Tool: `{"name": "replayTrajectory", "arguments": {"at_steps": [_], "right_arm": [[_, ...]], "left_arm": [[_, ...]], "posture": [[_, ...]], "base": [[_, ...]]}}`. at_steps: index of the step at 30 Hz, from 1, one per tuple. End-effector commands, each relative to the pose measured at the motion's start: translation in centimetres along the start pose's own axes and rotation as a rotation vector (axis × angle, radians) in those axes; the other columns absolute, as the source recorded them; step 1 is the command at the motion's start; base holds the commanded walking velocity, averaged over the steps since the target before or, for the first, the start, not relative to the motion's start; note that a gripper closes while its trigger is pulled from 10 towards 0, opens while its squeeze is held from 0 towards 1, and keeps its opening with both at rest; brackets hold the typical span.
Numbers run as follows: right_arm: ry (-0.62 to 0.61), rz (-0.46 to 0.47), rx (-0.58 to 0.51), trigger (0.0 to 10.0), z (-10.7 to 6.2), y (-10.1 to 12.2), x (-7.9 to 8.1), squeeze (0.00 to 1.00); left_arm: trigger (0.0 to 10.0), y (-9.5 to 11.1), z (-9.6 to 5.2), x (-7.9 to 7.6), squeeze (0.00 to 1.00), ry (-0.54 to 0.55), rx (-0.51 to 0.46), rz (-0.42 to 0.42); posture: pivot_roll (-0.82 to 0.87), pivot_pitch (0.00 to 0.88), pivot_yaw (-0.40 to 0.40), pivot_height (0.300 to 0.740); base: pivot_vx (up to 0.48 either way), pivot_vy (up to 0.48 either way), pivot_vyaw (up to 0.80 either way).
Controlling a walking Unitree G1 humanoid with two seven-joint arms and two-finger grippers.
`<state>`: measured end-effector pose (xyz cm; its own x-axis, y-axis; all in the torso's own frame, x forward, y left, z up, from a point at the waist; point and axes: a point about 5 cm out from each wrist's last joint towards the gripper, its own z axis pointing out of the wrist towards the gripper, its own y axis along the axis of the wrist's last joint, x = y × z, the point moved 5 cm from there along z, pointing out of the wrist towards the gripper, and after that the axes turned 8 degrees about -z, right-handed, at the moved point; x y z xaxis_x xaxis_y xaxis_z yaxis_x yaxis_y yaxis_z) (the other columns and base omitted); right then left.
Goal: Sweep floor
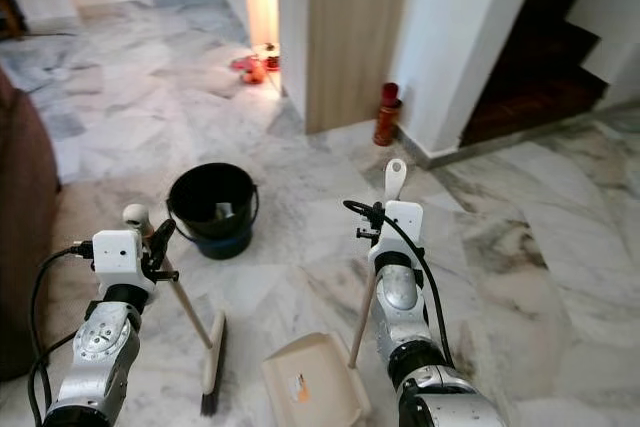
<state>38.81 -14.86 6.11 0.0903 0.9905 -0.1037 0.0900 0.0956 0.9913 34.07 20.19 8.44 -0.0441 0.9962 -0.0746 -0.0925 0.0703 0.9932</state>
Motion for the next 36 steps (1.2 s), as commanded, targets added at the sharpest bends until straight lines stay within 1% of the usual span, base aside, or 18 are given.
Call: {"name": "replayTrajectory", "arguments": {"at_steps": [1, 7, 12, 26, 36], "right_arm": [[0.004, -0.001, -0.013, 10.0, 0.17, 0.46, 0.25, 0.00], [0.009, -0.001, -0.012, 10.0, 0.07, 0.39, 0.56, 0.00], [0.014, -0.004, -0.014, 10.0, 0.11, 0.46, 0.63, 0.00], [0.012, -0.011, -0.014, 10.0, 0.14, 0.47, 0.47, 0.00], [0.017, -0.009, -0.016, 10.0, 0.17, 0.58, 0.70, 0.00]], "left_arm": [[10.0, 0.36, 0.26, -0.40, 0.00, -0.023, -0.009, 0.020], [10.0, 0.22, 0.28, -0.45, 0.00, -0.026, -0.002, 0.041], [10.0, 0.14, 0.28, -0.64, 0.00, -0.028, -0.001, 0.035], [10.0, 0.22, 0.37, -0.57, 0.00, -0.019, -0.003, 0.042], [10.0, 0.42, 0.55, -0.45, 0.00, -0.013, -0.010, 0.037]], "posture": [[0.08, 0.000, -0.030, 0.740], [0.08, 0.000, -0.028, 0.740], [0.08, 0.000, -0.033, 0.740], [0.07, 0.000, -0.037, 0.740], [0.08, 0.012, -0.041, 0.740]], "base": [[0.000, 0.000, -0.80], [0.000, 0.000, -0.80], [0.000, -0.311, -0.80], [0.000, 0.000, -0.80], [0.000, 0.000, -0.80]]}}
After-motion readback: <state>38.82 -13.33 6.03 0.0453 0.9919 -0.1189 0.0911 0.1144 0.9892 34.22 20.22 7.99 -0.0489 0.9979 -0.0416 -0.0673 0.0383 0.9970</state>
